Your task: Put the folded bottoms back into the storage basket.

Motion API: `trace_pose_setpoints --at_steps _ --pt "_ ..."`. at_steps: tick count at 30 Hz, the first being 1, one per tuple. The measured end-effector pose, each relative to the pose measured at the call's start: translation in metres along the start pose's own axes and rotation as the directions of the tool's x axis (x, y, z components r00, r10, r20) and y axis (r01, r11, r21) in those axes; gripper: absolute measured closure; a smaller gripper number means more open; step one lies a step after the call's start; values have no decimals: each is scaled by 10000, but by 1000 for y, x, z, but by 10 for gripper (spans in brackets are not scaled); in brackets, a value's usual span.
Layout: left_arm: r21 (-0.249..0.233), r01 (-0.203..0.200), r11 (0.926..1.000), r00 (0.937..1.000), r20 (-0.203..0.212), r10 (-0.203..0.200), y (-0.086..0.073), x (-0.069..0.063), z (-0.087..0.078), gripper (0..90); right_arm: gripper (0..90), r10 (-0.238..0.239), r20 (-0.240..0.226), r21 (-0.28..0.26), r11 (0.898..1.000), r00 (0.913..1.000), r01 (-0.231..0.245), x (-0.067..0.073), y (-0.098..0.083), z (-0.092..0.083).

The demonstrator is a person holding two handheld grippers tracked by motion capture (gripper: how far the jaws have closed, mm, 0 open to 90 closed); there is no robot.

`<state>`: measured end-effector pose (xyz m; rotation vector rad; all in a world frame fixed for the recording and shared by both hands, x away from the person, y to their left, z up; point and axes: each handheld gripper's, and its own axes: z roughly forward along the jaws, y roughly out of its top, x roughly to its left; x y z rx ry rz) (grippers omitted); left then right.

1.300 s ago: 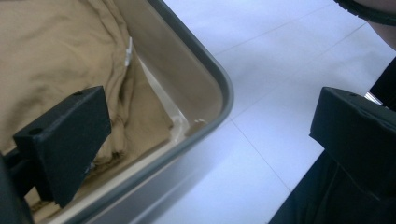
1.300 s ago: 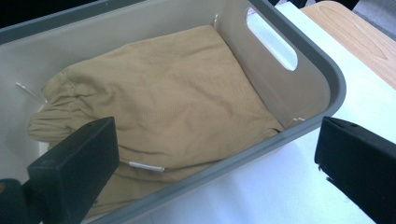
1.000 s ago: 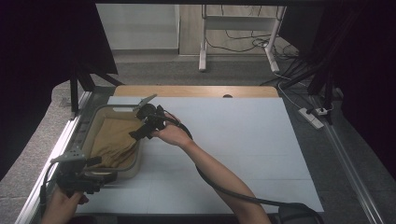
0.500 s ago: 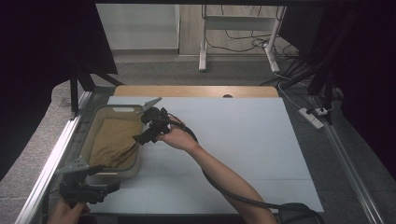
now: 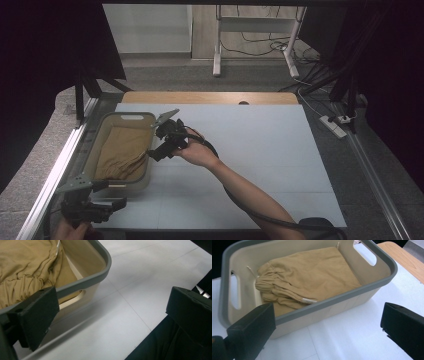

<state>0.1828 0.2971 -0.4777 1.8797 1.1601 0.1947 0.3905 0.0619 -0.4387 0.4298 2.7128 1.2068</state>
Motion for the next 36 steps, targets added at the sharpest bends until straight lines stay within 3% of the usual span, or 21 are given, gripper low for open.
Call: trace_pose_setpoints --at_steps 7,14,31,36 --pt "180 -146 9997 9999 -61 147 1 -3 1 0 3 246 -50 -232 9994 9997 -247 -4 -7 -16" --pt "62 -144 9999 9999 15 144 0 -2 1 0 3 453 -121 -171 9988 9989 -455 -4 -20 -26" --pt "-62 -328 9994 9994 87 328 -1 -3 0 0 3 315 -163 -88 9995 9994 -317 5 -43 -57" --pt "-30 -402 9992 9992 50 403 0 -4 0 0 3 473 -186 -67 9989 9987 -474 6 -55 -64"
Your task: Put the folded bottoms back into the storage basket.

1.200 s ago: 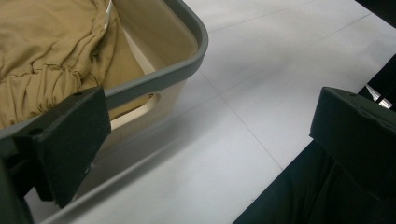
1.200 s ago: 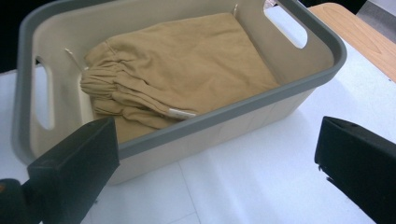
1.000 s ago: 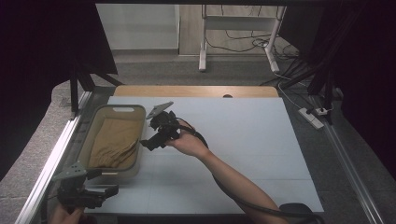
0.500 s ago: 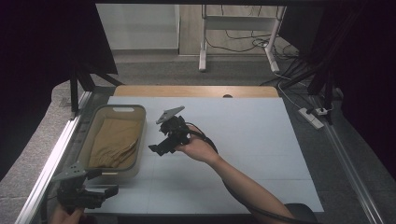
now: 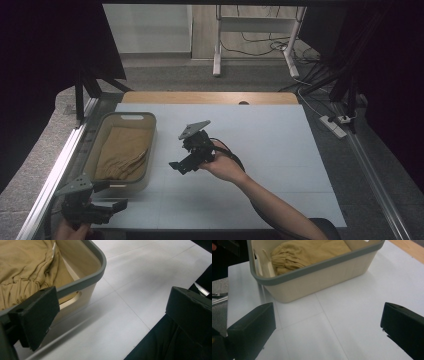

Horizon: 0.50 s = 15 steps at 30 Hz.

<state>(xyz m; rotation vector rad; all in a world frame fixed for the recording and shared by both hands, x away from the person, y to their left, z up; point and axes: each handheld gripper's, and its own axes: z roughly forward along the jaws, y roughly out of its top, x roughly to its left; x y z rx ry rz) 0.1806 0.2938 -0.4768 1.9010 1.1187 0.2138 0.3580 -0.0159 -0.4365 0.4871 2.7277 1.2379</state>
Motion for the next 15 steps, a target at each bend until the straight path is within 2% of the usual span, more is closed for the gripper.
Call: trace_pose_setpoints --at_steps 8,15 --pt "-30 -11 10000 10000 9 11 0 0 0 0 3 231 -28 13 9997 9997 -231 0 -12 -13" --pt "-51 26 10000 10000 43 -26 0 1 0 0 2 326 222 180 9993 9992 -330 -2 -30 -29"
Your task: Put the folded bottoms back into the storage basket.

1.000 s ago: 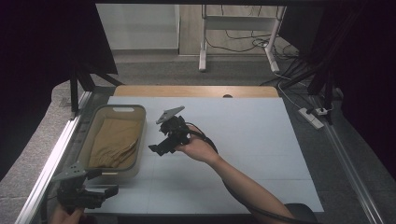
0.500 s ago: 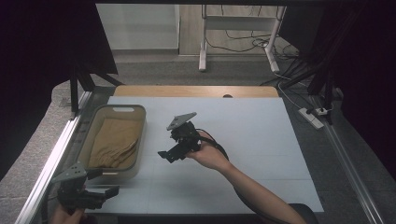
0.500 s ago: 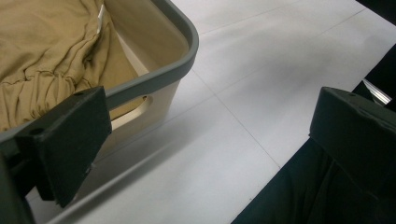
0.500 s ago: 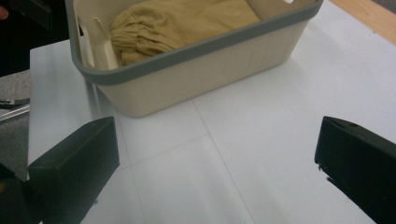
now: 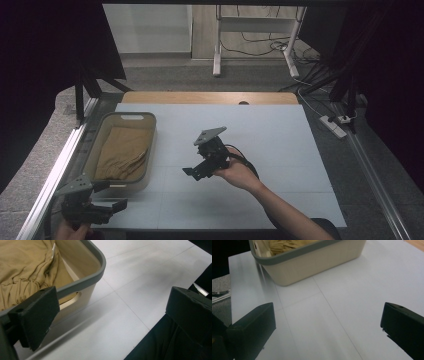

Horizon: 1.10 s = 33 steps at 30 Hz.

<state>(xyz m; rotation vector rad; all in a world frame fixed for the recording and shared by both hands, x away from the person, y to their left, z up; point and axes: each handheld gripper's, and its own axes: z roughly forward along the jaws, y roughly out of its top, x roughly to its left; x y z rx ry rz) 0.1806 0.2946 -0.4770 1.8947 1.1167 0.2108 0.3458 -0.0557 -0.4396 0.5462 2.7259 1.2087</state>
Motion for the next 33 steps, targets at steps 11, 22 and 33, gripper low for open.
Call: trace_pose_setpoints --at_steps 11,22,33 --pt "27 2 10000 10000 -13 -2 0 0 0 0 3 437 425 -57 9990 9981 -435 -7 -27 -28" --pt "16 27 10000 10000 6 -27 0 0 0 0 3 800 828 -95 9968 9934 -795 -7 -53 -56" --pt "-30 71 10000 10000 58 -71 0 1 0 0 3 1356 1401 -266 9907 9808 -1332 -7 -84 -90"
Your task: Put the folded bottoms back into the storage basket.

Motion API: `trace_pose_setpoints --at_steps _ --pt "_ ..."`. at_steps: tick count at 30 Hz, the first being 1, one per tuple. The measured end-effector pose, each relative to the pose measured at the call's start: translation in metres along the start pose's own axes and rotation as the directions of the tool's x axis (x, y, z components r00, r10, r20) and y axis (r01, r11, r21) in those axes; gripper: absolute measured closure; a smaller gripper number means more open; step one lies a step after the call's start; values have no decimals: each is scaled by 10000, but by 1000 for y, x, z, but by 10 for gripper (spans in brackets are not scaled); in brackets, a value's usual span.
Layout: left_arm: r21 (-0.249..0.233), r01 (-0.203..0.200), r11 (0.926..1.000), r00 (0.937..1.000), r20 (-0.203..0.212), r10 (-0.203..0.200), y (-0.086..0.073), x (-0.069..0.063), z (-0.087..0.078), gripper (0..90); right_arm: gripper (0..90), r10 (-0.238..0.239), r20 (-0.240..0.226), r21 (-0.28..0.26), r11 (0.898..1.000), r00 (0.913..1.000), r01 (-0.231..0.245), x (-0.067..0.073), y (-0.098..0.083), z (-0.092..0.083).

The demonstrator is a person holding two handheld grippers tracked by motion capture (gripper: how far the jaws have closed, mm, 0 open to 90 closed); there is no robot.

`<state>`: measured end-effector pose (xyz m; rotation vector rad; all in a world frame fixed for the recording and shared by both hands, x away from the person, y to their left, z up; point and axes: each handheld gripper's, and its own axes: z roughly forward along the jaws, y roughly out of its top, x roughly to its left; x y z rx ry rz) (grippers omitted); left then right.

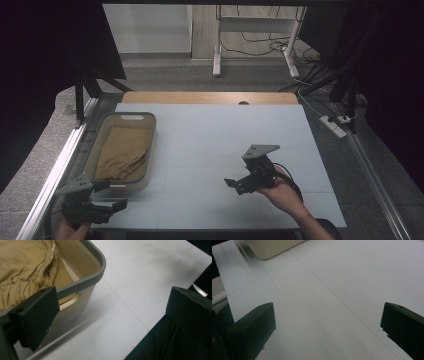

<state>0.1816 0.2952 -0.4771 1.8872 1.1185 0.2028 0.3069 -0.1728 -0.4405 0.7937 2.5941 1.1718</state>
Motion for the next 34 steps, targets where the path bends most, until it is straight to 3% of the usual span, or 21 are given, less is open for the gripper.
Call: trace_pose_setpoints --at_steps 9,15,18,22,25,28,29,34 --pt "-55 108 9999 9999 31 -107 0 1 0 0 2 435 552 -75 9990 9975 -431 -9 -23 -25" --pt "-38 122 9999 9999 11 -122 0 1 0 0 2 944 1022 -283 9954 9903 -919 -16 -43 -48" --pt "-7 129 9999 9999 -15 -129 0 1 0 0 2 1314 1236 -469 9909 9836 -1264 -19 -56 -61" --pt "20 135 9999 9999 -31 -135 0 1 0 0 3 1861 1655 -627 9820 9685 -1779 -24 -78 -80" --pt "58 104 9999 9999 -43 -103 1 1 1 0 3 2647 1681 -1280 9610 9496 -2452 -29 -88 -95" --pt "32 98 9999 9999 -33 -98 1 1 1 0 3 2834 1847 -1221 9567 9411 -2641 -30 -94 -102" --pt "74 93 9999 9999 -47 -93 1 1 1 0 3 2924 1817 -1282 9537 9389 -2722 -30 -94 -104" --pt "-33 215 9998 9997 76 -215 1 2 1 0 3 2725 1936 -1052 9609 9425 -2562 -28 -95 -104"
